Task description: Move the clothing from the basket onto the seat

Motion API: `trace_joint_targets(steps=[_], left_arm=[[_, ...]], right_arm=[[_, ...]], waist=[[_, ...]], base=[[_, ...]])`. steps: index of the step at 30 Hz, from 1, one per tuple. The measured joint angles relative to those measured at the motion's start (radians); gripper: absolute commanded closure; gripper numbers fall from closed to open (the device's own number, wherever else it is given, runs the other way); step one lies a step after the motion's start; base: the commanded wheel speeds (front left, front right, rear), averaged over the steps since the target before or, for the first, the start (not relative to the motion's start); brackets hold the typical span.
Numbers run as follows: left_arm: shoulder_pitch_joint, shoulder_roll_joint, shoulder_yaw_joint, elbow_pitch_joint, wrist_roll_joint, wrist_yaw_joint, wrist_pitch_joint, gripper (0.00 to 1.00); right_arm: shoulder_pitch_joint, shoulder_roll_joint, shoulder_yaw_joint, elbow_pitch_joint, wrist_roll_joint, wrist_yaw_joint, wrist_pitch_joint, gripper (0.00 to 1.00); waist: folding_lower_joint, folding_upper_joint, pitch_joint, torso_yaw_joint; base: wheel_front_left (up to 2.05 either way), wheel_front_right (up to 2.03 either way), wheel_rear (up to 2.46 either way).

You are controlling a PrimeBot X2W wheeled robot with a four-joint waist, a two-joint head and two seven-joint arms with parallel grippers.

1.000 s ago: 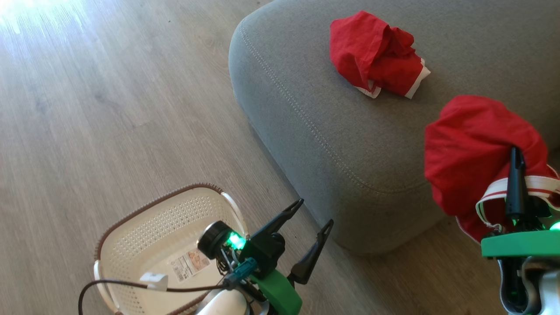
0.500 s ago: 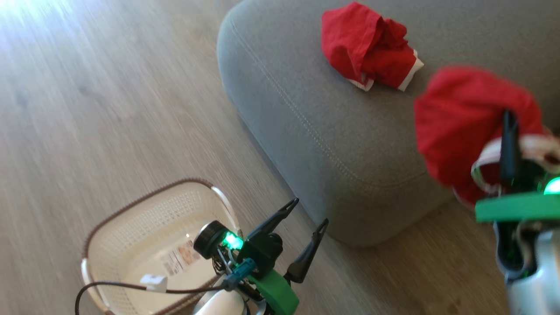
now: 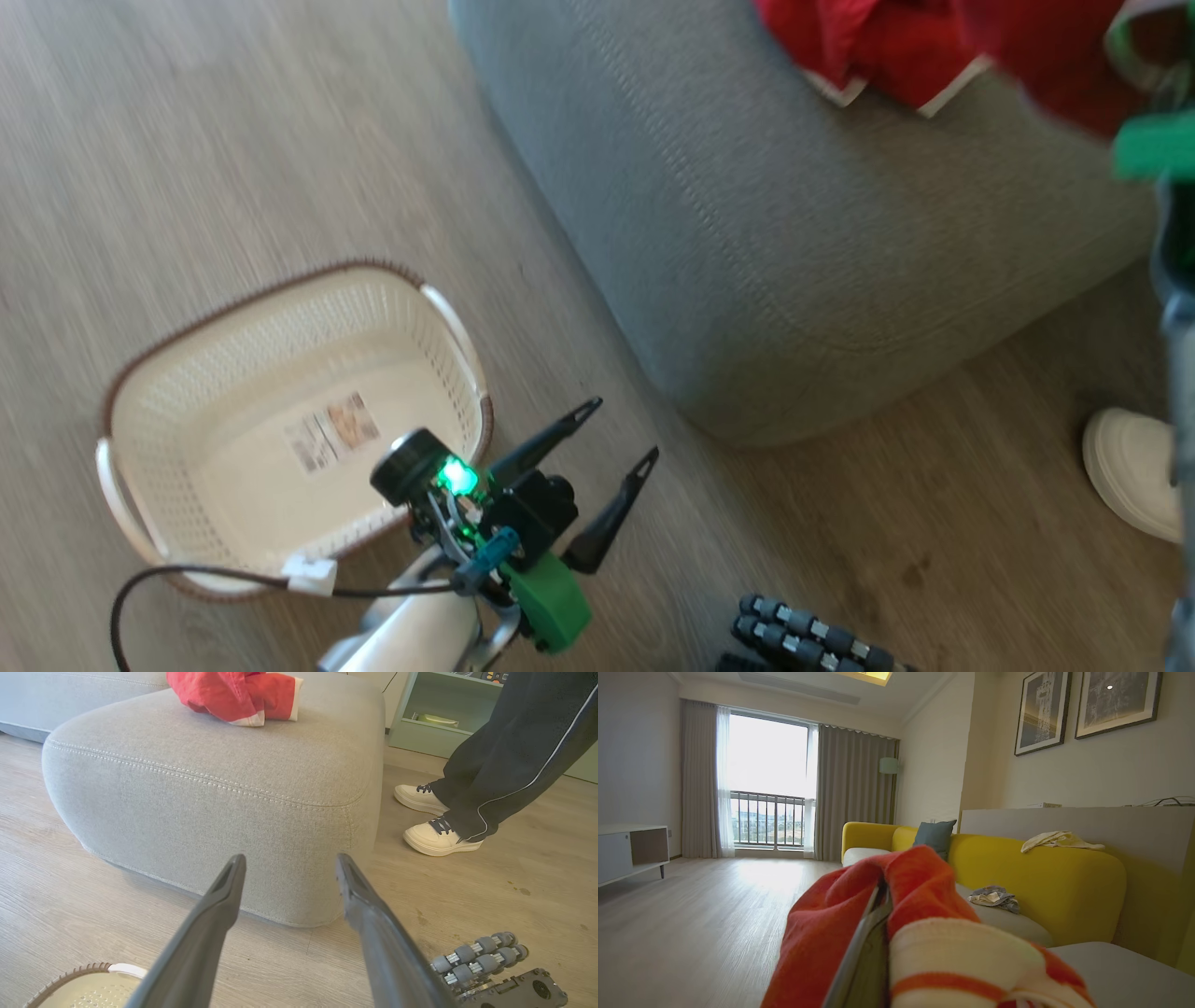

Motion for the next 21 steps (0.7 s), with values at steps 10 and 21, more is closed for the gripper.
trace_joint_targets(steps=[10,21], left_arm=[[-0.062,0.030,0.035,-0.006,0.012,0.009,0.000,0.00],[-0.093,0.030,0.021,-0.018,0.025,0.013,0.000,0.00]], right_arm=[[-0.316,-0.109,0.037,0.208,0.021,0.000,-0.003,1.00],[-0.483,-0.192,-0.038,0.637,0.001,0.000,-0.003,1.00]], waist=[[0.0000,0.0000,0.155,0.051],[-0.0001,0.0000,0.264,0.161]], base=[[0.00,0.00,0.00],[0.00,0.00,0.00]])
